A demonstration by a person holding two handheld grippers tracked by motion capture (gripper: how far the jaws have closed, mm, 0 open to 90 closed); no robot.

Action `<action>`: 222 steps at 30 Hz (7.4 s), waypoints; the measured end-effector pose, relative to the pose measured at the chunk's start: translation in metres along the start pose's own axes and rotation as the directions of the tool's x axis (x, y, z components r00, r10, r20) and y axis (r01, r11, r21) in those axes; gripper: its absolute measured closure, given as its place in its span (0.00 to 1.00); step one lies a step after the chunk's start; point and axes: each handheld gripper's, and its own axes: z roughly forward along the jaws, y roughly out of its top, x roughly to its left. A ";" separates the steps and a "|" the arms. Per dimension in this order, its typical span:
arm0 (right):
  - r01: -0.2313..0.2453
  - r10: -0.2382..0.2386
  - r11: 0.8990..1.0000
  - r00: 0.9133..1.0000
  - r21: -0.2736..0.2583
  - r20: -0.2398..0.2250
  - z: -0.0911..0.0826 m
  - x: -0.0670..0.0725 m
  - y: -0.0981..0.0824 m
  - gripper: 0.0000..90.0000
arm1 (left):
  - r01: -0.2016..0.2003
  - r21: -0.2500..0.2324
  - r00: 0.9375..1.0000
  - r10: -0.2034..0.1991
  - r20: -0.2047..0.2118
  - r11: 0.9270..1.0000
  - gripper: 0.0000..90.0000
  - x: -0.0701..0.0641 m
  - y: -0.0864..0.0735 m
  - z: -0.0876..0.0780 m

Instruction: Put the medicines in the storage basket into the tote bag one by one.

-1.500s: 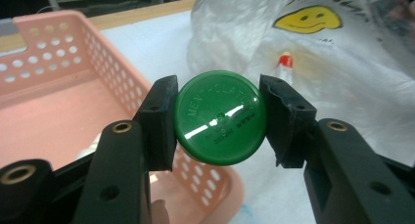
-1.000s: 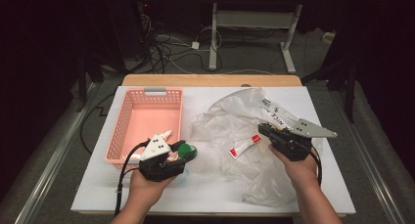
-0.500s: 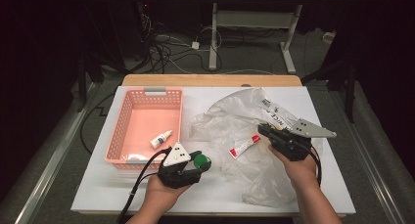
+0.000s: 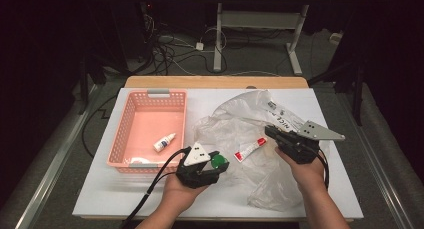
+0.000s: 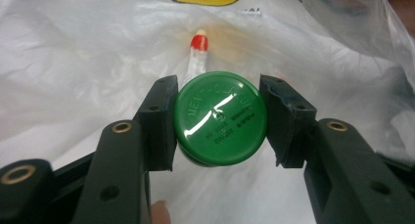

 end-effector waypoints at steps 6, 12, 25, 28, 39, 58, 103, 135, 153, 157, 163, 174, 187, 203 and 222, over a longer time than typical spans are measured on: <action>0.008 -0.008 1.000 1.000 -0.006 0.001 0.001 0.000 0.003 1.00 | -0.016 0.000 0.999 0.016 0.033 1.000 0.56 -0.011 0.010 0.034; 0.006 -0.006 1.000 1.000 -0.017 0.002 0.000 -0.001 0.005 1.00 | -0.027 0.001 0.998 0.027 0.049 1.000 0.56 -0.016 0.022 0.066; -0.006 0.007 0.999 1.000 -0.032 0.010 -0.004 -0.006 0.007 1.00 | -0.030 0.016 0.999 0.030 0.042 0.999 0.55 -0.016 0.032 0.117; -0.005 0.005 0.999 1.000 -0.035 0.008 -0.004 -0.006 0.007 1.00 | -0.036 0.020 0.998 0.036 0.044 0.999 0.55 -0.017 0.033 0.126; -0.012 0.012 0.999 1.000 -0.034 0.006 -0.003 -0.006 0.005 1.00 | -0.044 0.021 0.998 0.043 0.046 0.999 0.55 -0.018 0.030 0.144; -0.011 0.011 1.000 1.000 -0.026 0.006 -0.005 -0.006 0.003 1.00 | -0.022 0.019 0.996 0.021 0.087 1.000 0.39 -0.019 0.027 0.123; 0.002 -0.002 1.000 1.000 0.000 0.011 -0.002 0.000 0.000 1.00 | 0.043 0.017 0.999 -0.042 -0.008 0.999 0.00 0.020 -0.022 -0.026; -0.007 0.007 1.000 1.000 -0.001 0.016 -0.005 -0.003 0.000 1.00 | 0.161 0.010 0.968 -0.156 -0.195 0.987 0.00 0.092 -0.037 -0.081; -0.004 0.004 1.000 1.000 -0.004 0.015 -0.006 -0.004 0.000 1.00 | 0.207 -0.010 0.959 -0.205 -0.198 0.978 0.00 0.104 -0.037 -0.094; -0.005 0.005 1.000 1.000 -0.006 0.019 -0.007 -0.005 0.000 1.00 | 0.205 -0.021 0.962 -0.206 -0.178 0.978 0.00 0.103 -0.023 -0.097; -0.003 0.003 1.000 1.000 0.000 0.013 -0.004 -0.003 0.000 1.00 | 0.188 0.005 0.958 -0.182 -0.220 0.982 0.00 0.117 -0.001 -0.090; -0.008 0.008 1.000 1.000 -0.008 0.017 -0.007 -0.006 -0.001 1.00 | 0.246 0.124 0.947 -0.211 -0.243 0.961 0.01 0.160 0.004 -0.061; -0.013 0.013 1.000 1.000 -0.007 0.018 -0.007 -0.007 -0.001 1.00 | 0.268 0.335 0.948 -0.185 -0.260 0.903 0.18 0.184 0.001 -0.043; -0.012 0.012 1.000 1.000 -0.007 0.018 -0.007 -0.007 -0.001 1.00 | 0.275 0.563 0.955 -0.152 -0.256 0.779 0.50 0.186 -0.009 -0.020; -0.016 0.016 1.000 1.000 -0.005 0.015 -0.006 -0.007 -0.002 1.00 | 0.216 0.580 0.964 -0.079 -0.253 0.786 0.64 0.178 -0.009 -0.015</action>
